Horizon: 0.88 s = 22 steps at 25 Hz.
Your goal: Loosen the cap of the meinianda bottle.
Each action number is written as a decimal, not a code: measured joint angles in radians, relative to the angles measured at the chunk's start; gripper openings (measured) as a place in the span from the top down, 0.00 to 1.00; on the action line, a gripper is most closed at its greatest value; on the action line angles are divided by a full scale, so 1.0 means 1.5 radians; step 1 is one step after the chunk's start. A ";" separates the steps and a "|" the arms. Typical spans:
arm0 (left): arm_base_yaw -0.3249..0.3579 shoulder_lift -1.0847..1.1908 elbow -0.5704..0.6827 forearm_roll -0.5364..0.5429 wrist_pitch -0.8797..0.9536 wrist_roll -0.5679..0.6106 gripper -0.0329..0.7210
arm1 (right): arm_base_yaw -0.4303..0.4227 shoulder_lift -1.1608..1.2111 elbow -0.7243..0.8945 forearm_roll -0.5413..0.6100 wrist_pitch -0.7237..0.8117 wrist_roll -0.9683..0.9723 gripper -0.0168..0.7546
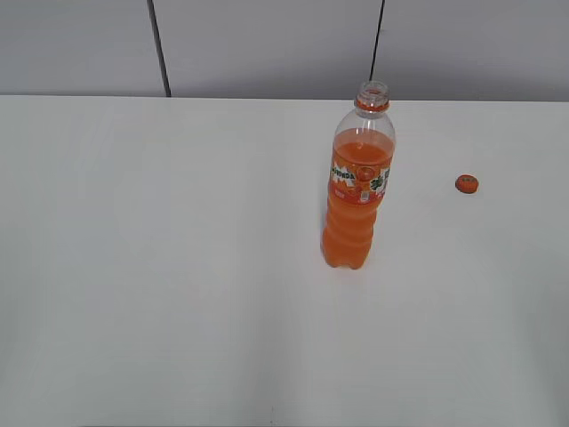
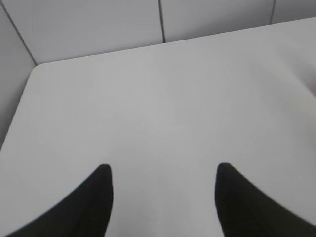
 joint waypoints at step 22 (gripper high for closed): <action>0.120 0.000 0.000 -0.001 -0.002 0.000 0.48 | 0.000 0.000 0.000 0.000 -0.001 0.000 0.22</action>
